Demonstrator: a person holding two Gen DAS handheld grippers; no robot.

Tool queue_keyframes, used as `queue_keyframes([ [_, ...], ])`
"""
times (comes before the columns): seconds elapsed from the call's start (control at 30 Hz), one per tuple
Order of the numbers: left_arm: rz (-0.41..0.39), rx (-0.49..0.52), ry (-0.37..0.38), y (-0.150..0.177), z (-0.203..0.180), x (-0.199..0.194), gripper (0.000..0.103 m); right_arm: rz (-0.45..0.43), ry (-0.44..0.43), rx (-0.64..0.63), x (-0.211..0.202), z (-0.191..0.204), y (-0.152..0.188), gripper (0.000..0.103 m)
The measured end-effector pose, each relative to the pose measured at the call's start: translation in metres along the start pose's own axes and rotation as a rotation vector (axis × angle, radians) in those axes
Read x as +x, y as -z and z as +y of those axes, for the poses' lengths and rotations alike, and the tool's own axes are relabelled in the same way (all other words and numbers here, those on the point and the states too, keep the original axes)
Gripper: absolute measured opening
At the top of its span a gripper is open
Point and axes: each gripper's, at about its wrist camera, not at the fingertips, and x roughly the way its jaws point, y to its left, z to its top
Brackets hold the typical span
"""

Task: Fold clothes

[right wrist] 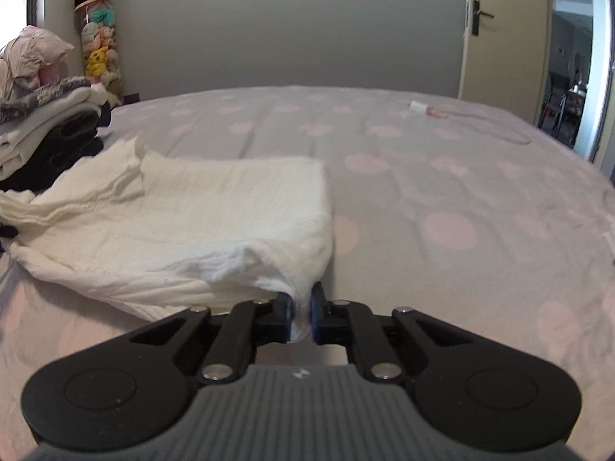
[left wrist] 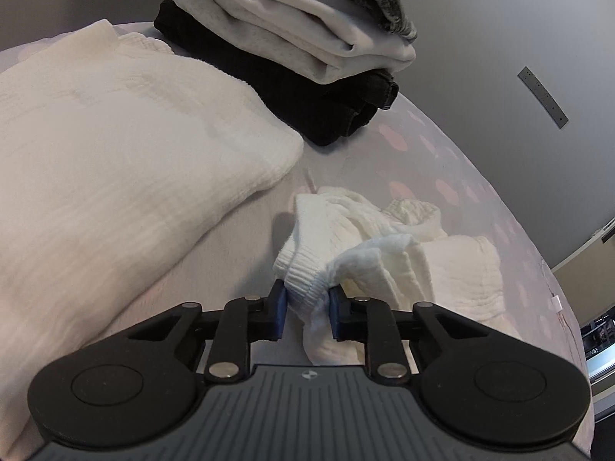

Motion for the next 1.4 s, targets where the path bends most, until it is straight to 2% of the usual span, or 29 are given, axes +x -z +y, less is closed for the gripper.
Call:
queue_keyframes([
  [0.13, 0.042, -0.003, -0.007, 0.008, -0.008, -0.031, 0.024, -0.048, 0.027, 0.004, -0.036, -0.014, -0.015, 0.010],
  [0.3, 0.087, 0.027, -0.011, 0.038, -0.019, -0.077, 0.024, -0.072, 0.052, 0.045, -0.092, -0.040, -0.019, 0.010],
  [0.47, 0.164, 0.069, -0.027, 0.077, -0.024, -0.120, 0.024, -0.039, 0.077, 0.136, -0.148, -0.073, 0.002, 0.010],
  [0.63, 0.234, 0.101, -0.057, 0.112, -0.021, -0.152, 0.024, 0.010, 0.105, 0.214, -0.191, -0.102, 0.036, 0.010],
  [0.7, 0.268, 0.107, -0.067, 0.121, -0.019, -0.158, 0.024, 0.035, 0.115, 0.235, -0.197, -0.111, 0.048, 0.010],
  [0.93, 0.359, 0.156, -0.124, 0.138, -0.014, -0.152, 0.029, 0.211, 0.079, 0.295, -0.179, -0.125, 0.081, 0.011],
  [1.03, 0.397, 0.169, -0.141, 0.143, -0.012, -0.152, 0.033, 0.185, 0.071, 0.300, -0.187, -0.128, 0.082, 0.016],
  [1.1, 0.383, 0.183, -0.125, 0.143, -0.016, -0.162, 0.033, 0.145, 0.090, 0.305, -0.195, -0.129, 0.081, 0.020],
  [1.2, 0.361, 0.206, -0.101, 0.142, -0.023, -0.176, 0.036, 0.075, 0.122, 0.315, -0.207, -0.129, 0.080, 0.034],
  [1.4, 0.317, 0.251, -0.052, 0.142, -0.036, -0.204, 0.041, 0.019, 0.085, 0.267, -0.211, -0.116, 0.074, 0.036],
])
